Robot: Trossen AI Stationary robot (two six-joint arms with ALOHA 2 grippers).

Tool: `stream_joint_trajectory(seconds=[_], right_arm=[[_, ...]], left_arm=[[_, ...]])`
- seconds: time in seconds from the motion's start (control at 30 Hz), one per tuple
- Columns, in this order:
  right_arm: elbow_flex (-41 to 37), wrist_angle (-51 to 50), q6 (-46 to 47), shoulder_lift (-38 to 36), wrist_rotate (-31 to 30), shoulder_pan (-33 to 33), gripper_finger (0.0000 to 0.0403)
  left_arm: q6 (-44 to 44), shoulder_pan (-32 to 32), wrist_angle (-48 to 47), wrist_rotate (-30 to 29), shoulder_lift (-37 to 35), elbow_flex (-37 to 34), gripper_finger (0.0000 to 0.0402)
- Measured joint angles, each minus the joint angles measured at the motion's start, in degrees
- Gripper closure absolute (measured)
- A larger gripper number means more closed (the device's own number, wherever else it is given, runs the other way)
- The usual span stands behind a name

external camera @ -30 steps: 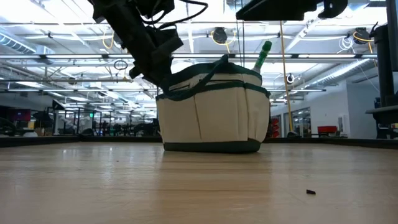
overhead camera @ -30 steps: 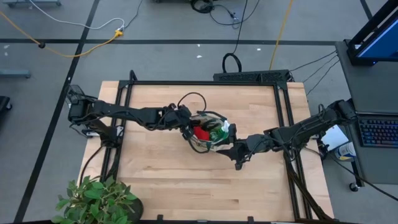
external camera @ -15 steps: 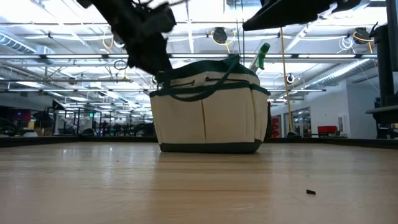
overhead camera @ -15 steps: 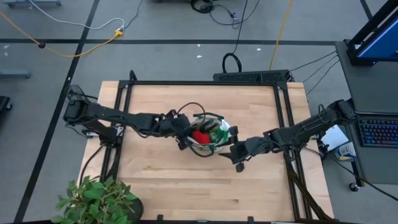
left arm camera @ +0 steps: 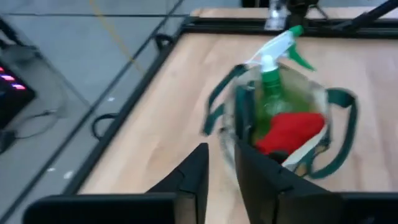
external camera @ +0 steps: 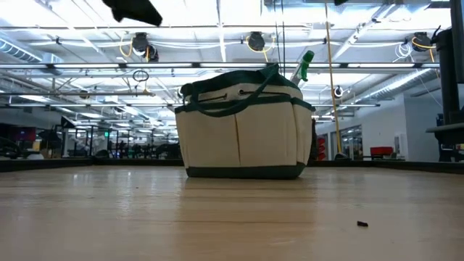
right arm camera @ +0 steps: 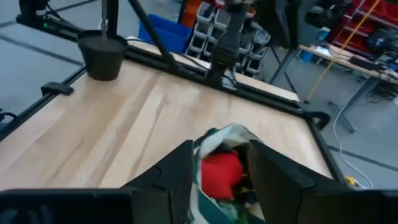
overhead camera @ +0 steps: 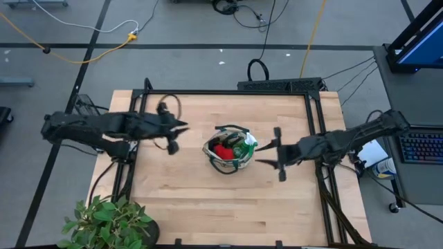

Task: Pick & Place Garden tools in Gardening bag
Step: Return to Home Position

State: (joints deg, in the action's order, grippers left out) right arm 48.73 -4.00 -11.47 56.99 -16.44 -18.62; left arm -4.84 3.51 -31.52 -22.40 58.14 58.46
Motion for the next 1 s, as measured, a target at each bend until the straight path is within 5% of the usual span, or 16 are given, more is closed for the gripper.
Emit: stream_joint_trajectory(seconds=[0.2, 0.4, 0.67, 1.0], right_arm=[[-2.14, -3.87, 0.29, -8.60, 0.05, 3.81, 0.0267], [-9.07, -3.05, 0.50, -15.52, 0.25, 6.73, 0.0268], [-19.34, 5.23, 3.46, -25.04, 12.13, 9.35, 0.0269], [-29.37, 6.83, 4.82, -39.09, 12.04, 13.53, 0.0271]], left_arm=[[2.15, -0.03, -4.48, -4.49, -9.44, -1.71, 0.0359], [5.91, 0.78, -0.25, -0.91, -21.00, -13.84, 0.0396], [11.74, 0.76, 7.80, 0.92, -36.98, -27.78, 0.0374], [12.09, 0.70, 11.34, 0.90, -54.61, -37.62, 0.0371]])
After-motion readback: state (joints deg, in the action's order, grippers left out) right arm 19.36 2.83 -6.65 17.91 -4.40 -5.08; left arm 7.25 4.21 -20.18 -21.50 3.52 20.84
